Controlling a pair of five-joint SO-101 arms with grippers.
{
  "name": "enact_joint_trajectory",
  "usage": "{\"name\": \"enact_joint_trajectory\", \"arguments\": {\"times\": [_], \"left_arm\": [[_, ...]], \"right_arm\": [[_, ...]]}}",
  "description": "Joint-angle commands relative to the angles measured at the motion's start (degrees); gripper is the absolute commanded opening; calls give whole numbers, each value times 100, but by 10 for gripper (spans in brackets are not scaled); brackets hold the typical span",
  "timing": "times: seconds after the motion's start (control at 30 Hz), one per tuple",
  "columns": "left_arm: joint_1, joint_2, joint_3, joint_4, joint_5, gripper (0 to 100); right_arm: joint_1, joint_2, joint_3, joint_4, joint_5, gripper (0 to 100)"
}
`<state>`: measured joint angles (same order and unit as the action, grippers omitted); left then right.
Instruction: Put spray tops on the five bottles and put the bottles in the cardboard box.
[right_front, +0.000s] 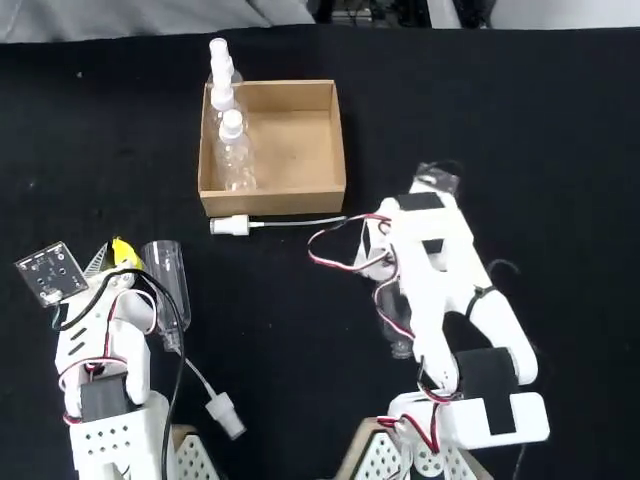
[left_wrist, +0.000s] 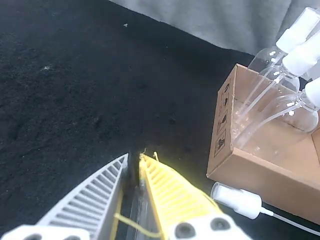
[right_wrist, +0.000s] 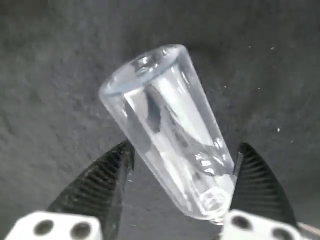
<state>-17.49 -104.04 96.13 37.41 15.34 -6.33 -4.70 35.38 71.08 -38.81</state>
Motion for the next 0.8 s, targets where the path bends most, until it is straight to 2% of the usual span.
{"name": "enact_joint_trajectory", "arguments": {"times": [0.0,0.17,0.37,0.67,0.77], "left_arm": [[-48,-53,127,-88,35,30],[-48,-53,127,-88,26,30],[-48,-53,127,-79,18,30],[-48,-53,127,-79,9,30],[-48,-53,127,-79,9,30]], "right_arm": [[149,40,-470,35,-914,279],[114,40,-734,35,-2180,280],[149,48,-813,-325,-2813,283],[114,48,-295,-1187,-2725,283],[105,48,-233,-1152,-2321,283]]}}
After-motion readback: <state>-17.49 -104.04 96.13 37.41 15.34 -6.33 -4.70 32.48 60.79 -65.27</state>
